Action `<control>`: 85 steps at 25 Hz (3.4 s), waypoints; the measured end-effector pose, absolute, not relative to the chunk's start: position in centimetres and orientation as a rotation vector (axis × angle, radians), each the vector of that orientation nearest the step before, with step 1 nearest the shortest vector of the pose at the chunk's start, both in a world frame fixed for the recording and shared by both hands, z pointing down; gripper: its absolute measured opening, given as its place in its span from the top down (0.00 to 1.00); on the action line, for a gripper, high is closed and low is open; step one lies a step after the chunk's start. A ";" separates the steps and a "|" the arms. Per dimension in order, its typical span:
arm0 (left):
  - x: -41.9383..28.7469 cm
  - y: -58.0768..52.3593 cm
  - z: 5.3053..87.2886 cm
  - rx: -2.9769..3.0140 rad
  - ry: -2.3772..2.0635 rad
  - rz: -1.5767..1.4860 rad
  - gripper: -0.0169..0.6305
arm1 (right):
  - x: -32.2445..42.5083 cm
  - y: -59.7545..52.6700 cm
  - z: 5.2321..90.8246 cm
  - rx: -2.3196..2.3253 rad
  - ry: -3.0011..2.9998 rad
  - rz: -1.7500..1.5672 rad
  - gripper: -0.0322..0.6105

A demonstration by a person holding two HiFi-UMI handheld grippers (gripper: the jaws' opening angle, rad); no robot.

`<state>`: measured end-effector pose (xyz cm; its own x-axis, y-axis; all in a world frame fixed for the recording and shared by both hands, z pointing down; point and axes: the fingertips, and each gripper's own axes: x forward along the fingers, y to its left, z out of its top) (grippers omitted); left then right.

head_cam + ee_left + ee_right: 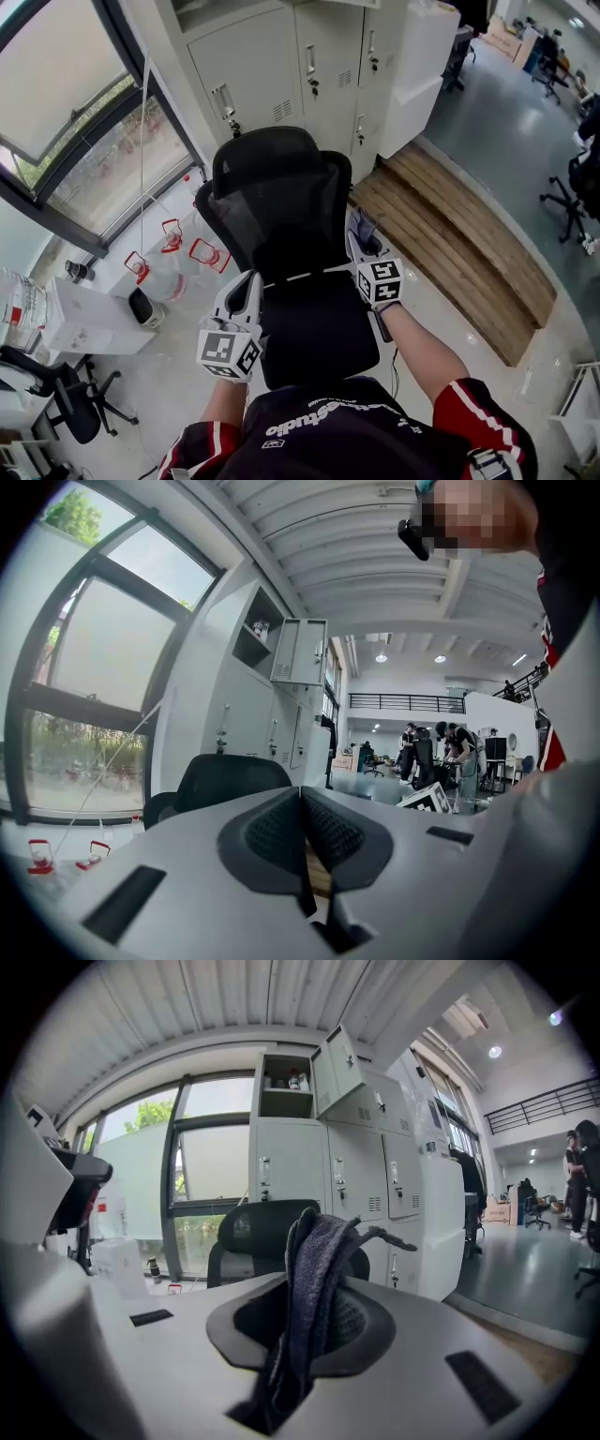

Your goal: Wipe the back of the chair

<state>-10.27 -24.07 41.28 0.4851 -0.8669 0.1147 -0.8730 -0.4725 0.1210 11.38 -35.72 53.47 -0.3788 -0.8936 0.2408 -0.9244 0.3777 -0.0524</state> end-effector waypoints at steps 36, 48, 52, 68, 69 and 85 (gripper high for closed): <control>-24.7 -31.7 47.0 2.347 -1.606 0.054 0.93 | 7.2 -59.3 66.5 1.758 -2.131 0.351 0.84; -27.4 -29.8 47.9 2.271 -1.659 0.005 0.93 | -6.5 -58.2 66.6 1.522 -2.289 0.324 0.84; -28.9 -29.3 48.0 2.248 -1.691 -0.008 0.93 | -12.2 -57.6 66.2 1.421 -2.362 0.290 0.84; -35.9 -26.1 48.6 2.095 -1.856 -0.002 0.93 | -29.5 -54.2 65.7 1.134 -2.554 0.298 0.84; -36.2 -25.8 48.7 2.086 -1.864 0.000 0.93 | -30.5 -53.8 65.7 1.103 -2.570 0.298 0.84; -35.7 -24.0 47.8 2.110 -1.849 -0.058 0.93 | -31.7 -48.8 60.6 0.886 -2.868 0.415 0.84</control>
